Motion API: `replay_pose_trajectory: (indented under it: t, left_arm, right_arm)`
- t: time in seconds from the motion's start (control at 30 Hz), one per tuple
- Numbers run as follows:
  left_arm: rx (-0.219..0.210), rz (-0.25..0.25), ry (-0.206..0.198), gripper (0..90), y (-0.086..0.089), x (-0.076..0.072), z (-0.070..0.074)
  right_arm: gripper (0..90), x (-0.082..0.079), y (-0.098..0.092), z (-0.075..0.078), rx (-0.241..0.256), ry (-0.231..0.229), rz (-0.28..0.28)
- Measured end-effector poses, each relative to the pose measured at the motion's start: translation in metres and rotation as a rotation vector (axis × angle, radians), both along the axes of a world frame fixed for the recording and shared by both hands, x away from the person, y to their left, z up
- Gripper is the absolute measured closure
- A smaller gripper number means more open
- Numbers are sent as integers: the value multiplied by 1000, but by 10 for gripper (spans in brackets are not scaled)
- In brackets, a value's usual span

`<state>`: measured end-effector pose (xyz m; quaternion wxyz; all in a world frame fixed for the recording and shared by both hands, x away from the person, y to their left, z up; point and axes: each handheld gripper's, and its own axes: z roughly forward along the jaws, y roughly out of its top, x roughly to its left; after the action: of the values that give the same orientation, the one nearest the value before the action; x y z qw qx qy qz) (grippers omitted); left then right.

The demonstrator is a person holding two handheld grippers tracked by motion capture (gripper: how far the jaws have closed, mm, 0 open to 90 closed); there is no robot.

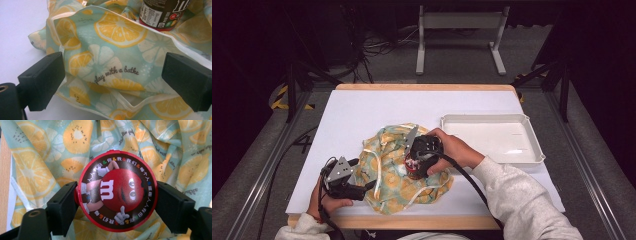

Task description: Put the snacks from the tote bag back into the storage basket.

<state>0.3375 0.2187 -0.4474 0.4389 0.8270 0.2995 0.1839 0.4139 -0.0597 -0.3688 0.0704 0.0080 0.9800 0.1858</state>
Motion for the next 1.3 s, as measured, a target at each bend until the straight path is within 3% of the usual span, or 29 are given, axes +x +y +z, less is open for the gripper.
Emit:
replay_pose_trajectory:
  t: [0.57, 1.3]
  left_arm:
    - [4, 4, 2, 55, 0, -2, 0]
    - [7, 4, 6, 55, -1, -1, 0]
  right_arm:
    - [238, -4, 3, 13, 4, -27, 11]
    - [238, -6, -17, 50, 43, -65, -28]
